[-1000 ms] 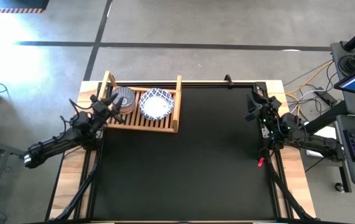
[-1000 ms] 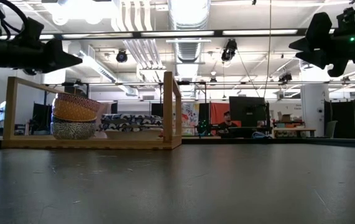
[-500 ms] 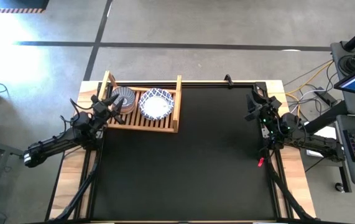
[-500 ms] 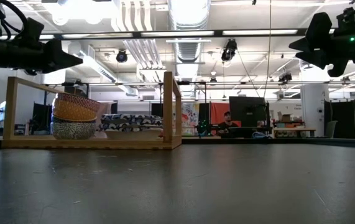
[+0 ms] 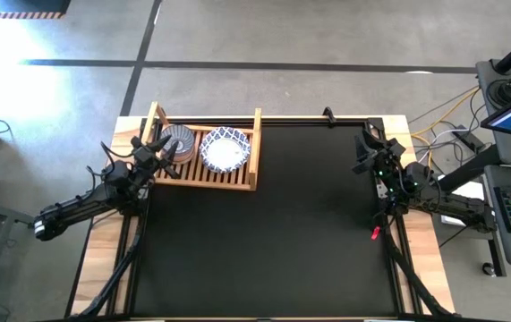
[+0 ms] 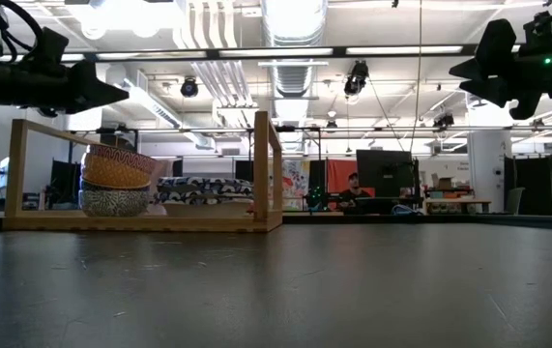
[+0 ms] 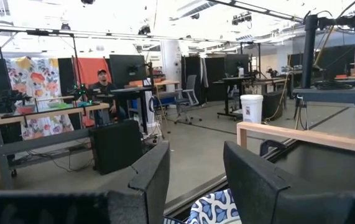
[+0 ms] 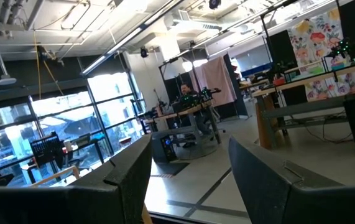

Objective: Place and stack bowls onto a shelf
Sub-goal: Return to Home Position

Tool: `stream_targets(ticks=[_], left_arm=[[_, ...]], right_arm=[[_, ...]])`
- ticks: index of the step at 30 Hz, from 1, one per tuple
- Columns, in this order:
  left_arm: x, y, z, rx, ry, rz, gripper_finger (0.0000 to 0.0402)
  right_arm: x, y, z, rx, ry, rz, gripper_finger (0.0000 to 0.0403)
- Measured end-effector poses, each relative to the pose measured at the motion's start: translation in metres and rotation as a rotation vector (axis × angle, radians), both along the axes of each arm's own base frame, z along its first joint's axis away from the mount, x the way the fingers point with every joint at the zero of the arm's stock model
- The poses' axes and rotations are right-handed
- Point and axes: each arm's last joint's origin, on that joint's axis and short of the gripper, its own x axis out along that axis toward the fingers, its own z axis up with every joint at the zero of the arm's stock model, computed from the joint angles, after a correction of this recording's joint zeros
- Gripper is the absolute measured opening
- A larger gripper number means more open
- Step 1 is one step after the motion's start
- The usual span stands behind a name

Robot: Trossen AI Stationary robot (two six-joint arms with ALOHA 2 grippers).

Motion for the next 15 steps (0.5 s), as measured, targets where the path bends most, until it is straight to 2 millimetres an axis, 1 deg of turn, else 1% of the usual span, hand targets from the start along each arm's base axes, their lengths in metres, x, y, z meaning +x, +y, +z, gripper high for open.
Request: stream_targets(ticks=[15], left_arm=[[-0.0002, -0.0001, 0.0032, 0.0, 0.002, -0.001, 0.0134]], right_arm=[[0.0, 0.0, 0.0, 0.0, 0.0, 0.0, 0.0201]])
